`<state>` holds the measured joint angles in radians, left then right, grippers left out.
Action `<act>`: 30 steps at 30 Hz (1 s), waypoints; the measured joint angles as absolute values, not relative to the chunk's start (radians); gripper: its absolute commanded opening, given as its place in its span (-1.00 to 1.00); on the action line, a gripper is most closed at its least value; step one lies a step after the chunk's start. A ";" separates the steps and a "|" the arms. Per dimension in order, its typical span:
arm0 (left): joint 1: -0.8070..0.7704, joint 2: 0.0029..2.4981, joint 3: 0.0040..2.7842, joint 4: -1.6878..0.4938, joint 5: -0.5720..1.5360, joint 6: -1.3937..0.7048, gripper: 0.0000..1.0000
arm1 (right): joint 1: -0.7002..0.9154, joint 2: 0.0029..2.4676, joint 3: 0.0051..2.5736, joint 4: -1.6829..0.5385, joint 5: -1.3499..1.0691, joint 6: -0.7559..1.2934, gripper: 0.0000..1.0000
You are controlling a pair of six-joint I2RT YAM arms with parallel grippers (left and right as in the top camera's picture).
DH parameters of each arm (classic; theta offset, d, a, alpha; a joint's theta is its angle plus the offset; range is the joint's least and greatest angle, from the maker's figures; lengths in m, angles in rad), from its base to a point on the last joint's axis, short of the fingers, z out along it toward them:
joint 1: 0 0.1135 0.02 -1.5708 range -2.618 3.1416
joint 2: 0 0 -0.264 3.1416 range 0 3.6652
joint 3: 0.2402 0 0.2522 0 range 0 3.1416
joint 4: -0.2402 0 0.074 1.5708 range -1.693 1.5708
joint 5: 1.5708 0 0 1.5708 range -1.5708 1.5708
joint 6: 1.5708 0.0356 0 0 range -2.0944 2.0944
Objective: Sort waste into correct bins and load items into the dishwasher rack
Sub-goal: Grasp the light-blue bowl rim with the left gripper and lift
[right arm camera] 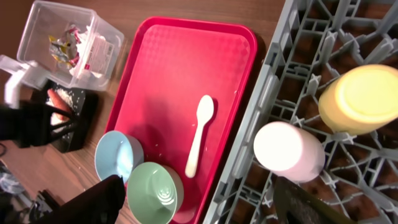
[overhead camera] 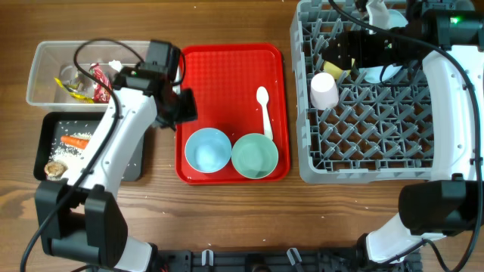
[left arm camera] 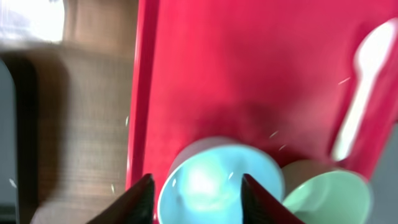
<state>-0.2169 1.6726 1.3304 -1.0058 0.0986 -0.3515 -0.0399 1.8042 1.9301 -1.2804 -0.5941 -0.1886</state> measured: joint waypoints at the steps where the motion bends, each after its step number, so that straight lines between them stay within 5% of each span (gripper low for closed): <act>1: -0.217 1.673 1.292 -0.996 0.099 -0.353 -0.35 | -0.040 1.804 1.930 -1.283 -0.594 -0.189 0.57; 12: -0.217 1.673 1.074 -0.869 0.099 -0.353 -0.23 | -0.040 1.805 1.930 -1.297 -0.594 -0.189 0.57; 16: -0.217 1.673 1.031 -0.848 0.105 -0.356 -0.64 | -0.040 1.804 1.930 -1.301 -0.594 -0.189 0.57; 21: -0.217 1.673 1.018 -0.839 0.110 -0.353 -0.92 | -0.040 1.804 1.930 -1.319 -0.594 -0.189 0.57; 30: -0.217 1.652 1.090 -0.829 0.126 -0.384 -0.92 | -0.033 1.805 1.930 -1.325 -0.594 -0.184 0.45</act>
